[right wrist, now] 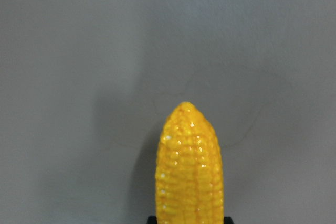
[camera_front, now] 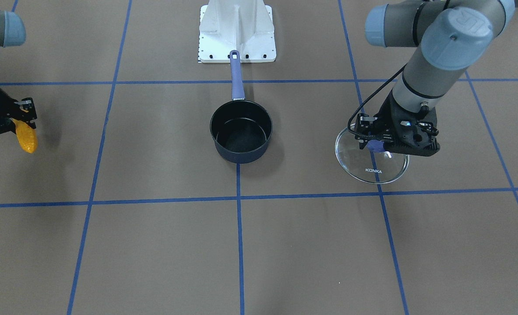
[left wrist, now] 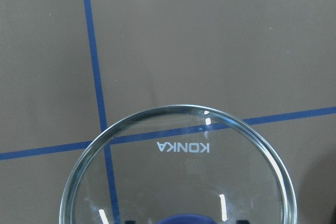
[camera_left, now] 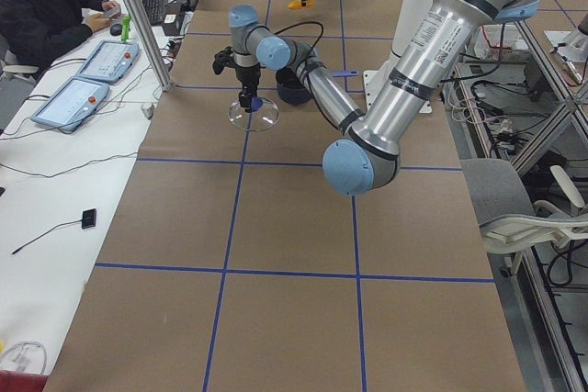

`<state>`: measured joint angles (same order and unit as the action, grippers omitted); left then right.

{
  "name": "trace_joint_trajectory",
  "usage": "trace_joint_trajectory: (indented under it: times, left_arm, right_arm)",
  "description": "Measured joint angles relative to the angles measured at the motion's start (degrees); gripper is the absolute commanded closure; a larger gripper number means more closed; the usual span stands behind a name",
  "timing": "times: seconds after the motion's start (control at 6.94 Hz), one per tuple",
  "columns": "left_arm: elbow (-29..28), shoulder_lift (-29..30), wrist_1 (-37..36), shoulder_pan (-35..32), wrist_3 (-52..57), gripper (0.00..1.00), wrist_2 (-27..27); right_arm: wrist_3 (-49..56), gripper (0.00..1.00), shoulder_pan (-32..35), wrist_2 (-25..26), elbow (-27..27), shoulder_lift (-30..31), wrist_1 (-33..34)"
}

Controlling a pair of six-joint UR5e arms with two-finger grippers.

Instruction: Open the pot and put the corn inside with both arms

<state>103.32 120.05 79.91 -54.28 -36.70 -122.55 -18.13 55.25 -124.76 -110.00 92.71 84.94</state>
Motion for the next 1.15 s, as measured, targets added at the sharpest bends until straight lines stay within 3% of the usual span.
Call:
trace_joint_trajectory:
  times: [0.29, 0.58, 1.15]
  left_arm:
    - [-0.76, -5.32, 7.8, -0.09, 0.85, 0.47, -0.05]
    - [-2.85, -8.65, 12.3, -0.25, 2.93, 0.47, -0.13]
    - [-7.93, -12.33, 15.08, -3.28, 11.74, 0.47, -0.29]
  right_arm:
    - [-0.28, 0.72, 0.12, -2.12, -4.33, -8.08, 11.14]
    - [-1.56, 0.72, -1.4, -4.93, -5.83, -15.65, 18.08]
    - [-20.7, 0.72, -12.68, -4.55, -3.44, -32.29, 20.97]
